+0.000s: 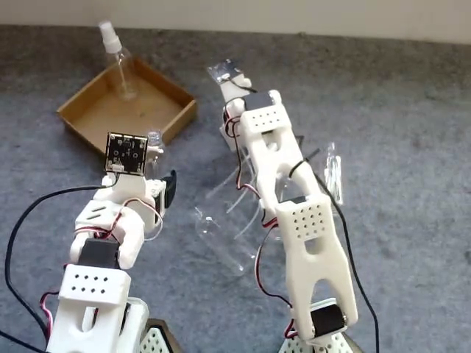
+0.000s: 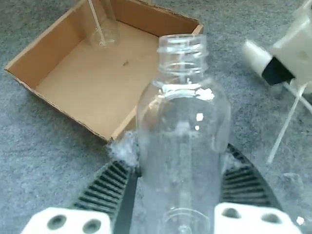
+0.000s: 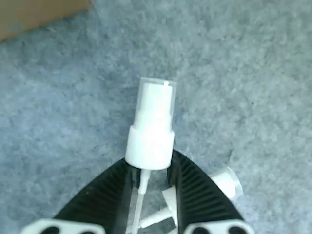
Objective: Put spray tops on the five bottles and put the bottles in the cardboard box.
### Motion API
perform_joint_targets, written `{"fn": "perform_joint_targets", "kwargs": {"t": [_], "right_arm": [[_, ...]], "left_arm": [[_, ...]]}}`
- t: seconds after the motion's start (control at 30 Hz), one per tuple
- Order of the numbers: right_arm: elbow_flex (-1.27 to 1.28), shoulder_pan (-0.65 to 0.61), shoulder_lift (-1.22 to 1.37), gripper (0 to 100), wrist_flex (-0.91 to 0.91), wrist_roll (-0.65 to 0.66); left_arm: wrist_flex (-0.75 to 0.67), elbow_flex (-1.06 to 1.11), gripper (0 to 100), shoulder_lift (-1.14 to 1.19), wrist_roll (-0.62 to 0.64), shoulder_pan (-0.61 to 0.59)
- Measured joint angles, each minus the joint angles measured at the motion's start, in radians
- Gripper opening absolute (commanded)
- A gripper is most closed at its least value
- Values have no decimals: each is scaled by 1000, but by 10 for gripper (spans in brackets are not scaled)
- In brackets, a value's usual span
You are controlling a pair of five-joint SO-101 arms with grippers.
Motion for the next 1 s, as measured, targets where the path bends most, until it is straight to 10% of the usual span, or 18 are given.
{"fn": "perform_joint_targets", "kwargs": {"t": [0.77,1.0], "right_arm": [[-704,29,0,48,454,0],[-704,86,-123,48,454,-184]], "left_arm": [[-138,87,77,-2,0,80],[-203,152,77,-2,0,201]]}}
